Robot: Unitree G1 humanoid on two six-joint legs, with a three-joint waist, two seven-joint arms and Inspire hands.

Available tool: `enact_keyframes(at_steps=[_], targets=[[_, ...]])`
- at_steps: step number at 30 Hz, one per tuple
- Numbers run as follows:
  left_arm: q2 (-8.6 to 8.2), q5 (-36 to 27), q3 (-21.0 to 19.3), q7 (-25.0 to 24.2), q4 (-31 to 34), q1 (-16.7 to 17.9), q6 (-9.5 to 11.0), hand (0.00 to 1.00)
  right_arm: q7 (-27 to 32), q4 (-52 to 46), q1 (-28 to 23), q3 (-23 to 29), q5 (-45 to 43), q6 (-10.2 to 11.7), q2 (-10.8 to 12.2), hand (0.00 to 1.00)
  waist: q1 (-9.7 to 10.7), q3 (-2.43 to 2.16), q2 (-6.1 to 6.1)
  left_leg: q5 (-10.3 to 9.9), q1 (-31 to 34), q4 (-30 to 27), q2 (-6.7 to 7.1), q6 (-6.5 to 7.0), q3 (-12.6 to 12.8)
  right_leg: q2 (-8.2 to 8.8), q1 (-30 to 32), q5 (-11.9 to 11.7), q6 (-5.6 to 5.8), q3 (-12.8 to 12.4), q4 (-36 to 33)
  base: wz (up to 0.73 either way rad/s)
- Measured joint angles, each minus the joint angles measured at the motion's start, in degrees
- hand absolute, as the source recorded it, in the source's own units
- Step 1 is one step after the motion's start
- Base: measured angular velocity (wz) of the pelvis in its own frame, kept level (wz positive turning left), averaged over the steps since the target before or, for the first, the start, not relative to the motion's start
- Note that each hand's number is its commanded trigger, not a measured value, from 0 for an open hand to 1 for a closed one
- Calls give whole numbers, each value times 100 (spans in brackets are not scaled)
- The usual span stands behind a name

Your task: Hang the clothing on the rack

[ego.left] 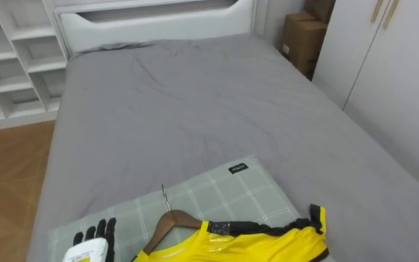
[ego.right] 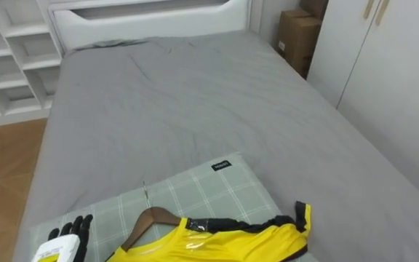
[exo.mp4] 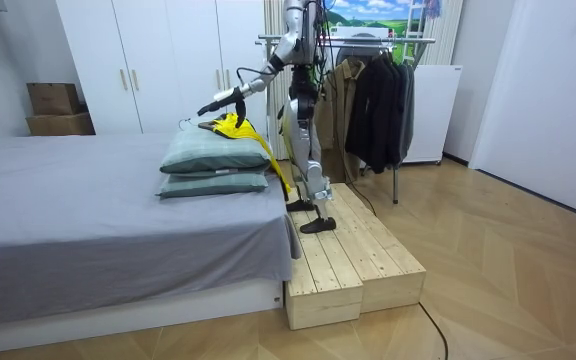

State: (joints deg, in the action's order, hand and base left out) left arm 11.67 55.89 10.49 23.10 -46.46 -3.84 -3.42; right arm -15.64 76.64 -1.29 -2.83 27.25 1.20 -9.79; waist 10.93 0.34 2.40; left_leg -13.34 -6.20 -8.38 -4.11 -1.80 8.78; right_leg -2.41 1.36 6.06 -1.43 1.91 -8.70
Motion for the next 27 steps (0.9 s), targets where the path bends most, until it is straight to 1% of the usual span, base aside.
enact_keyframes(at_steps=[3, 4, 7, 8, 10, 11, 13, 16, 19, 23, 27], targets=[[-37, 32, -4, 2, -108, -107, -20, 0, 22, 24, 38, -49, 8, 0, 10, 0, 3, 5, -12, 8, 59, -13, -1, 13, 1, 3, 60, -15, -5, 1, -9, 0], [-73, 62, -5, 10, -194, -191, -18, 0, 47, 95, 72, -61, 14, 0, 10, 0, -2, 10, -16, 13, 76, -19, 1, 21, 1, 6, 98, -25, -6, 1, -21, 0], [-132, 57, -2, 36, -501, -434, -4, 0, 60, 129, 200, -170, 10, 2, 10, 0, 2, 31, -45, 25, 180, -29, 0, 38, 3, 3, 183, -55, -16, -4, -16, 0], [-158, 57, -2, 43, -561, -512, -1, 0, 62, 131, 232, -219, 10, 2, 7, 0, 1, 46, -60, 31, 211, -32, -1, 46, 4, 2, 212, -70, -17, -5, -1, 0], [-180, 57, -2, 61, -616, -574, 25, 0, 64, 119, 267, -267, 8, 1, 7, 0, -12, 54, -74, 39, 275, -35, 0, 56, 3, 2, 285, -86, -21, -6, -10, 0], [-184, 54, -2, 65, -675, -600, 42, 0, 64, 121, 299, -278, 5, 1, 8, 0, -11, 67, -86, 43, 309, -35, 1, 58, 4, 4, 306, -89, -21, -6, -9, 0], [-184, 24, -4, 67, -765, -642, 103, 0, 64, 137, 348, -282, 4, 1, 8, 0, -8, 69, -98, 44, 378, -41, 1, 58, 3, 6, 381, -92, -20, -8, -22, 0], [-186, -10, -5, 70, -771, -664, 128, 0, 71, 132, 394, -280, -35, -1, 9, 0, -14, 69, -99, 48, 465, -50, 3, 63, 2, 8, 483, -104, -21, -7, -19, 0], [-196, -113, -5, 94, -814, -669, 149, 0, 70, 132, 437, -277, -85, -1, 11, 0, -1, 69, -98, 48, 474, -46, -2, 63, 2, 5, 486, -104, -21, 9, -12, 0], [-223, -243, -5, 115, -1083, -789, 227, 0, 55, 141, 473, -276, -84, 1, 11, 0, 1, 69, -97, 48, 500, -41, -3, 64, -1, 9, 487, -104, -21, 51, -9, 0], [-225, -373, -9, 115, -1104, -805, 267, 0, 45, 153, 473, -275, -62, 1, 11, 0, 1, 70, -96, 48, 503, -44, -1, 64, -2, 12, 488, -104, -21, 51, -11, 0]])
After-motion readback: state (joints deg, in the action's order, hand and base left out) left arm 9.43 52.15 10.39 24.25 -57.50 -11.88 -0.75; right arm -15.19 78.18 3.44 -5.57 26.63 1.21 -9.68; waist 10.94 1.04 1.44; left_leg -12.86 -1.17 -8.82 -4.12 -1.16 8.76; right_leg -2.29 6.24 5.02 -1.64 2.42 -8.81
